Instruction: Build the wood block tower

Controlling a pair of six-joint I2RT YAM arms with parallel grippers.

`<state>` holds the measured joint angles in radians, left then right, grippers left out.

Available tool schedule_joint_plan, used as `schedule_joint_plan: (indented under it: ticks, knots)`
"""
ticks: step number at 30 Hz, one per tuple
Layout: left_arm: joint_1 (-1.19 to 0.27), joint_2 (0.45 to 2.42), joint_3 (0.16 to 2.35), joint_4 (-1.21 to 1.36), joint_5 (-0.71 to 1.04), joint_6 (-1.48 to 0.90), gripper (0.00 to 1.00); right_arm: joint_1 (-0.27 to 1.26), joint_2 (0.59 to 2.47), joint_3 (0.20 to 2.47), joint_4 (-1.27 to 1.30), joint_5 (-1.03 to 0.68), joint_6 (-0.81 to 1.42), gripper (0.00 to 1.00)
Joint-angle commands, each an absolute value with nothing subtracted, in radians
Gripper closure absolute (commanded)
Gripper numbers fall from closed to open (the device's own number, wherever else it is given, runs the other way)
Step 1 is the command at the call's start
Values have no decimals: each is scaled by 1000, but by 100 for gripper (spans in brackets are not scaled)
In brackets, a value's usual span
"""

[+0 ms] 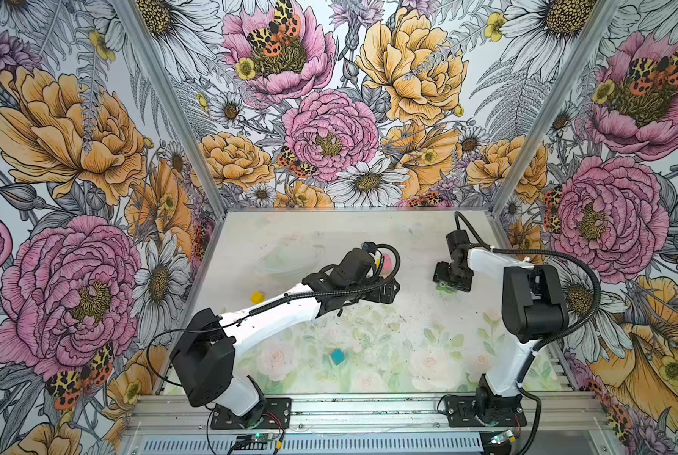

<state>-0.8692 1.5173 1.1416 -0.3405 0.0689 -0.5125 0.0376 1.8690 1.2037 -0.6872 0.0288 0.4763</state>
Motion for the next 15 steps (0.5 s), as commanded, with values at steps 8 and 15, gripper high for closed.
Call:
schedule_joint_plan:
  ticks: [8, 15]
  knots:
    - [-851, 1445, 1097, -313, 82, -492, 1, 32, 1882, 1223, -689, -5, 466, 45]
    - [-840, 1389, 1062, -317, 59, -497, 1, 35, 1841, 1225, -702, -25, 465, 47]
